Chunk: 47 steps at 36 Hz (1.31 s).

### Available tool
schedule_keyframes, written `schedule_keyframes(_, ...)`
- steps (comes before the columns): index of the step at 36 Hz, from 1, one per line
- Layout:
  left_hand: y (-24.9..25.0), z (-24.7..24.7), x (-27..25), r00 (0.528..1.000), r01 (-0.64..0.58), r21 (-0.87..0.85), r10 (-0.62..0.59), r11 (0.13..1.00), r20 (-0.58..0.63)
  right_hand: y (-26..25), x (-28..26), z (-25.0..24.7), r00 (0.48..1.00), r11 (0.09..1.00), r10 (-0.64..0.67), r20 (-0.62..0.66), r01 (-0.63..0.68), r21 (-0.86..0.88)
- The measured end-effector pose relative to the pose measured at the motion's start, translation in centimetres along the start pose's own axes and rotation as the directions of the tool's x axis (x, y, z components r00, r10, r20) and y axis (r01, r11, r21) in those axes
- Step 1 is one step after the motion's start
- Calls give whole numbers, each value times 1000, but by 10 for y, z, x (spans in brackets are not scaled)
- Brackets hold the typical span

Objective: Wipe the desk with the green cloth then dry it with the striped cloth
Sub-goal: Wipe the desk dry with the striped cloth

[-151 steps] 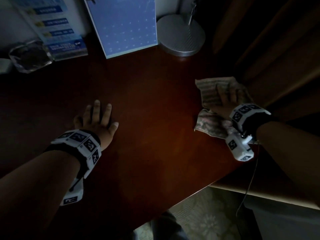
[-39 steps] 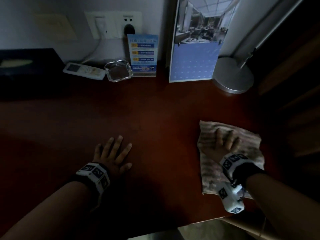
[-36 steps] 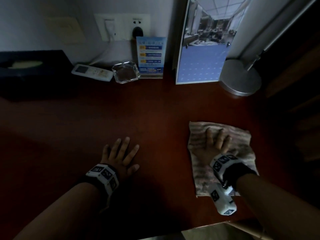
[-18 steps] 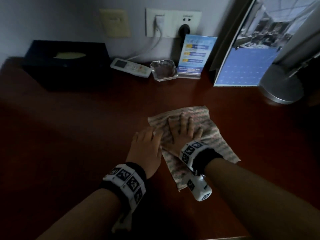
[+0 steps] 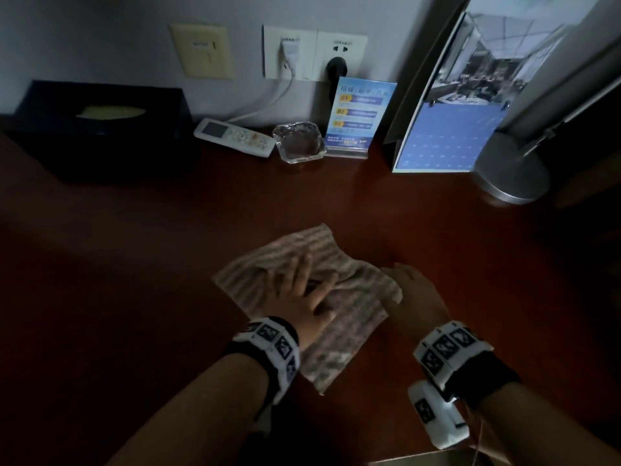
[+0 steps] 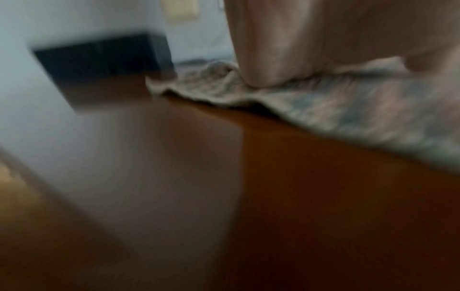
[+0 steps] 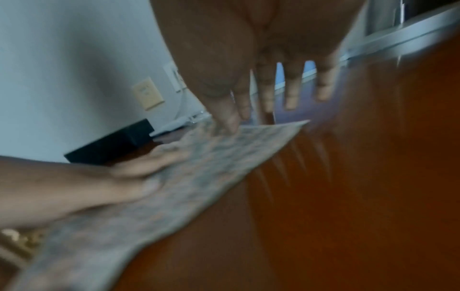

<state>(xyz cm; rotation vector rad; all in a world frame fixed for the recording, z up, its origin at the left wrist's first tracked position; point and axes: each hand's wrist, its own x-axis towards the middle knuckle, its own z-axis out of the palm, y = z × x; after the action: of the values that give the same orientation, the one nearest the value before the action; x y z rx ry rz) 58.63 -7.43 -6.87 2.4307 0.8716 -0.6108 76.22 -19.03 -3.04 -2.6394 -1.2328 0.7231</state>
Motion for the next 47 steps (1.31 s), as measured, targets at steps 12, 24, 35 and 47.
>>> schedule_keyframes(12, -111, -58, 14, 870, 469, -182, -487, 864, -73, -7, -4, 9, 968, 989, 146, 203, -141, -40)
schedule_keyframes(24, 1, -51, 66, 998, 54, 32, -53, 998, -34, -2, -2, 12, 974, 991, 127, 188, -115, -74)
schedule_keyframes(35, -108, -62, 28, 947, 313, -79, -317, 947, -54, -6, -4, 10, 972, 985, 142, 186, -121, -123)
schedule_keyframes(47, -214, -39, -50, 770, 585, -306, -633, 752, -84, -14, -8, 5, 971, 977, 153, 184, -121, -174)
